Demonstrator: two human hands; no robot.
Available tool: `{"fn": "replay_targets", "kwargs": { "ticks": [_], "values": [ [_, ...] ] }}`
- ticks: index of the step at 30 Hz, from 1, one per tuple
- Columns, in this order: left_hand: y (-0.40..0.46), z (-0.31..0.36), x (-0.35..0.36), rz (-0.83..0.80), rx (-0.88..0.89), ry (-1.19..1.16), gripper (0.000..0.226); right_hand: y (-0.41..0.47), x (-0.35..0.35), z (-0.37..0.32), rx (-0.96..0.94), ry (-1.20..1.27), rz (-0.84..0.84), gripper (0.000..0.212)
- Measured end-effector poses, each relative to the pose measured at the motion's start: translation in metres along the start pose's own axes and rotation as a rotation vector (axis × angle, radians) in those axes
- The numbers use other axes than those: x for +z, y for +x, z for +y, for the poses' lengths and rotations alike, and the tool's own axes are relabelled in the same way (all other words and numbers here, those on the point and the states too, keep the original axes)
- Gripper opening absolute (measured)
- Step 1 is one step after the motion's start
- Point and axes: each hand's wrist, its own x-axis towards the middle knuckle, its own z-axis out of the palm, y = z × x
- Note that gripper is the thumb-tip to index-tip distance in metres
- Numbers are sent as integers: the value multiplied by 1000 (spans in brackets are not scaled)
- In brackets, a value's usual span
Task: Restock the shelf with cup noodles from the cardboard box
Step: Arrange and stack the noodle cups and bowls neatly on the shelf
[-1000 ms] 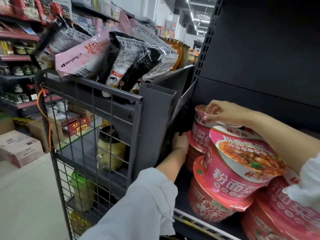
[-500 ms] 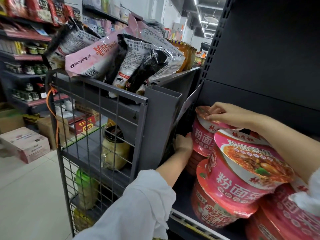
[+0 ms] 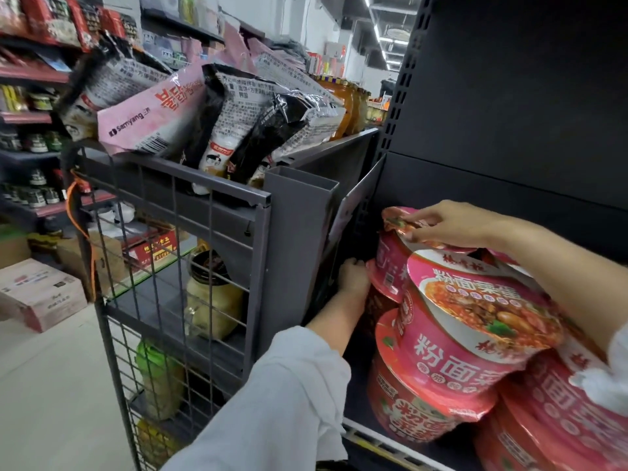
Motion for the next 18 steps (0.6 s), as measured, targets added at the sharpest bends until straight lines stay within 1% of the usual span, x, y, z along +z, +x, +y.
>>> {"fn": "replay_targets", "kwargs": {
  "ticks": [1, 2, 4, 5, 6, 8, 11, 13, 15, 16, 18],
  "values": [
    [-1, 3, -1, -54, -14, -49, 21, -1, 0, 0, 6, -6, 10, 53],
    [-2, 3, -1, -107, -43, -79, 23, -1, 0, 0, 8, -5, 23, 54],
    [-6, 3, 1, -145, -66, -64, 19, 2, 3, -1, 8, -19, 51, 56],
    [-9, 2, 1, -138, -47, -47, 14, 3, 5, -3, 11, -26, 70, 56],
    [-9, 0, 1, -108, -21, -29, 15, 5, 7, -5, 16, -31, 91, 55],
    [-9, -3, 3, -41, -11, 51, 26, 9, 12, -11, 34, -55, 134, 55],
    [-7, -4, 0, -17, -49, 100, 34, 14, 14, -19, 59, -133, 183, 60],
    [-2, -2, -4, -15, -83, 64, 30, 14, 12, -21, 63, -145, 167, 64],
    [2, 2, -6, -21, -102, 23, 13, 12, 9, -19, 59, -128, 110, 68],
    [0, 5, -7, -33, -121, 4, 13, 11, 7, -18, 58, -112, 83, 69],
    [0, 6, -7, -46, -134, 2, 26, 6, 4, -14, 50, -72, 55, 64]
  ]
}}
